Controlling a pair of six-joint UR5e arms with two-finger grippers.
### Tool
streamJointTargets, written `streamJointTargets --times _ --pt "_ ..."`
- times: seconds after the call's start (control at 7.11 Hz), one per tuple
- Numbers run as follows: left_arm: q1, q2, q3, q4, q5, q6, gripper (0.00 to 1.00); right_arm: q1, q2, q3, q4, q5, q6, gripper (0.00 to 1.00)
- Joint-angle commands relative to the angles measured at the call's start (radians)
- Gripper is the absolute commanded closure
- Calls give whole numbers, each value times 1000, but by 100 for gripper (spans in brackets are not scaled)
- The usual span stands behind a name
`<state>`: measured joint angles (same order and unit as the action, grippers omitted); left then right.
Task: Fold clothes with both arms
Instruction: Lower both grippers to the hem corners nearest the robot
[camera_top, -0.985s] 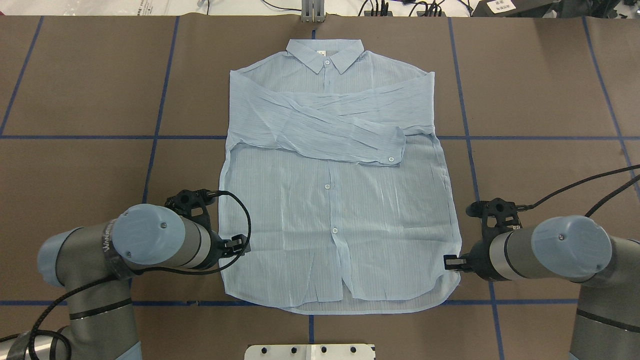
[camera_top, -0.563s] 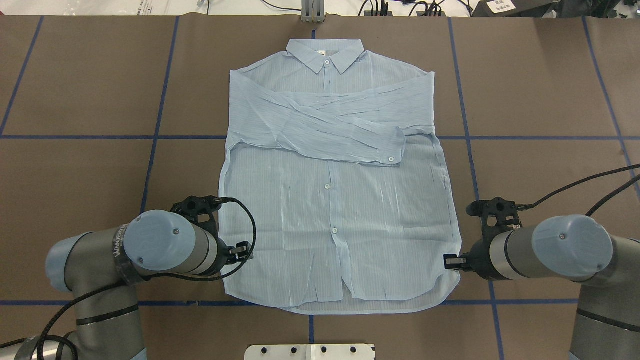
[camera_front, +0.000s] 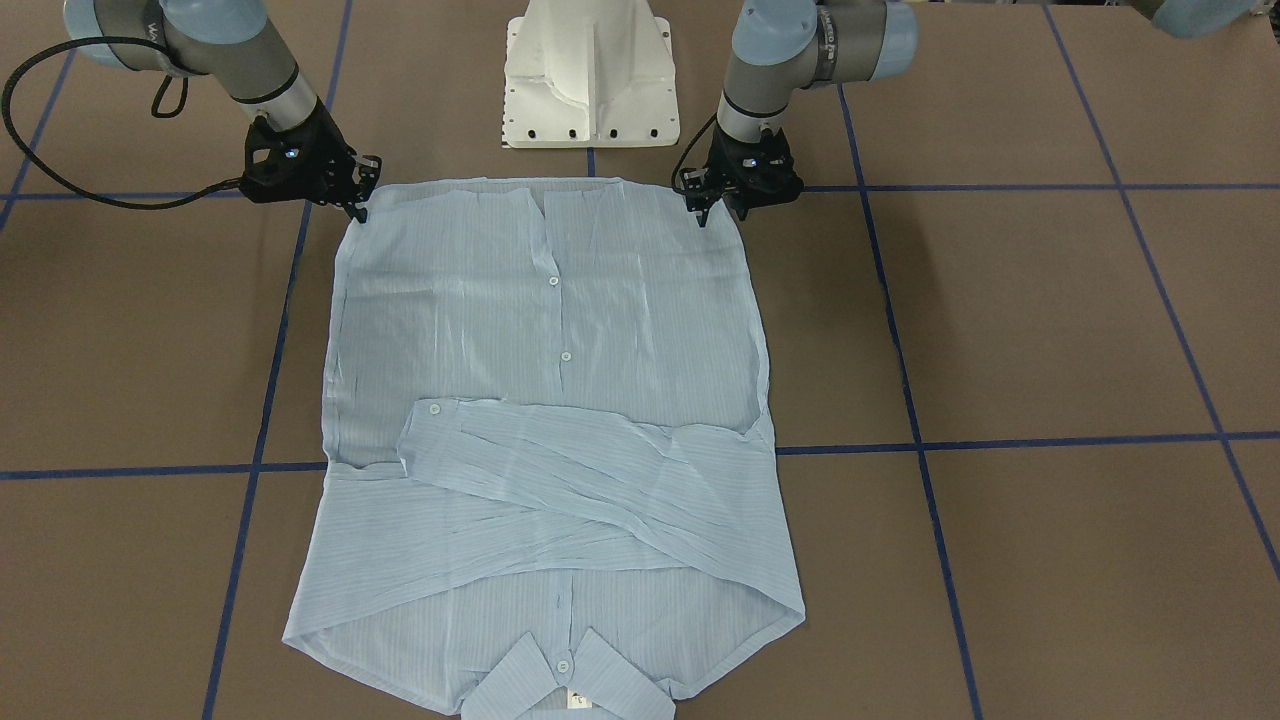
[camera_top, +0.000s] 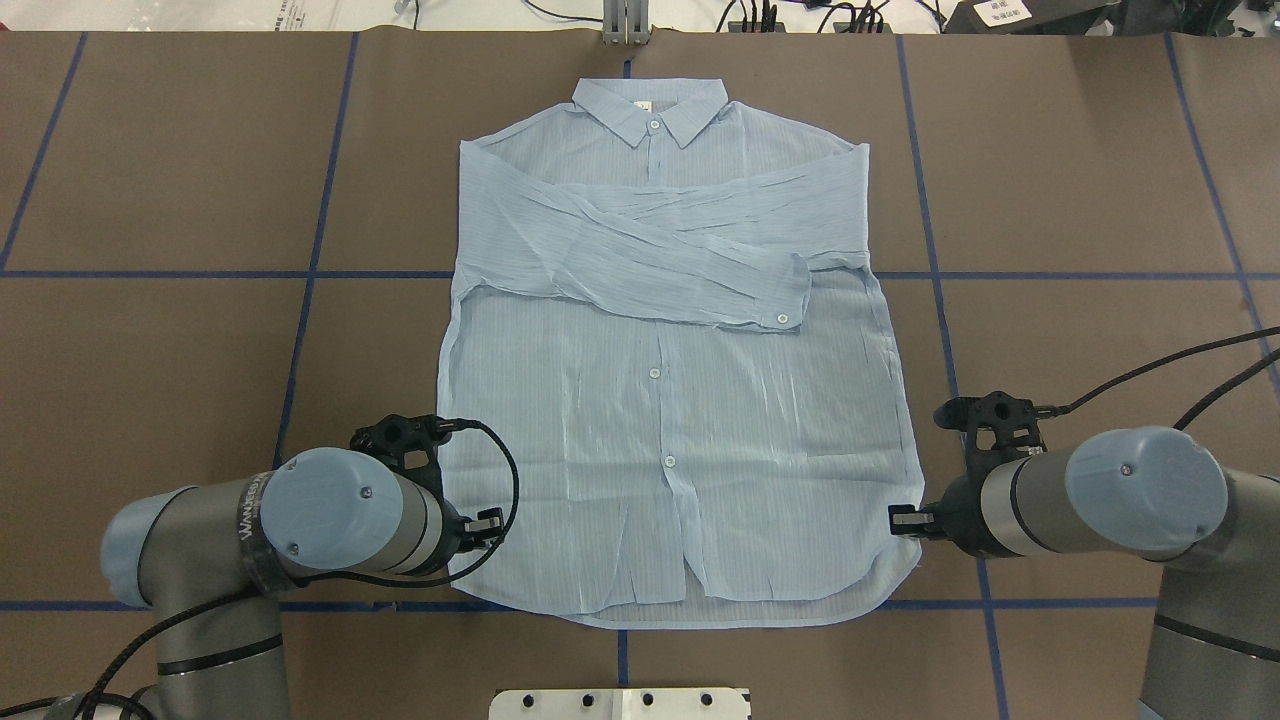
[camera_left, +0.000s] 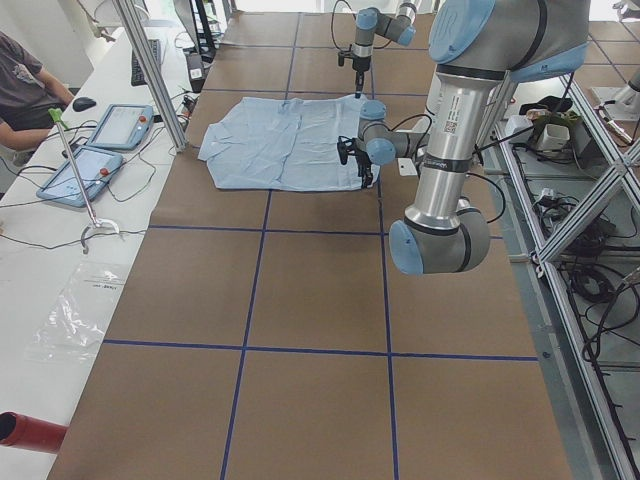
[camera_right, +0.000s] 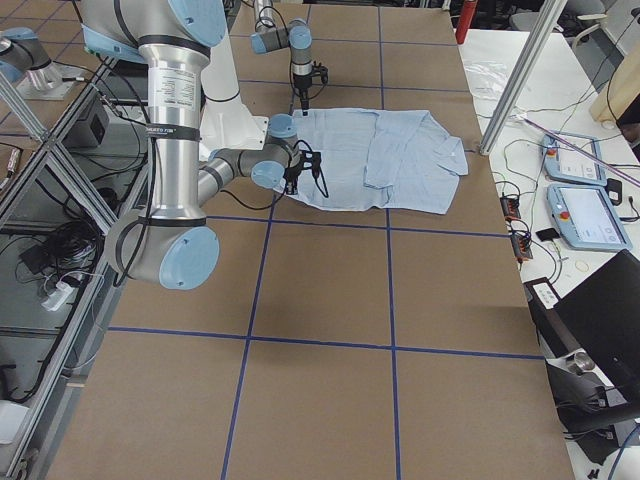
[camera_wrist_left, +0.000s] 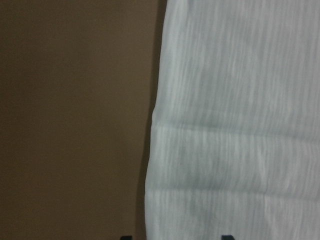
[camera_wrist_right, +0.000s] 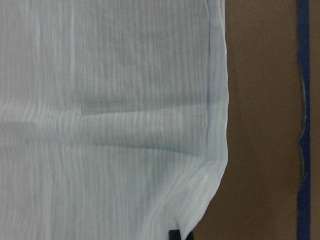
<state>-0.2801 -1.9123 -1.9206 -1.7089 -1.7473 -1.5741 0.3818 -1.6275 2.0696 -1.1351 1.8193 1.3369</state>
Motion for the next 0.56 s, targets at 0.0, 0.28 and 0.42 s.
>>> streamJointTargets --times 0.0,0.28,0.42 --pt "19 -1 -1 0 0 -1 42 3 0 0 0 0 1 100" --pt "19 2 0 2 -1 -3 44 5 0 0 0 0 -1 100" --pt "19 6 3 3 -3 -1 46 11 0 0 0 0 -1 100"
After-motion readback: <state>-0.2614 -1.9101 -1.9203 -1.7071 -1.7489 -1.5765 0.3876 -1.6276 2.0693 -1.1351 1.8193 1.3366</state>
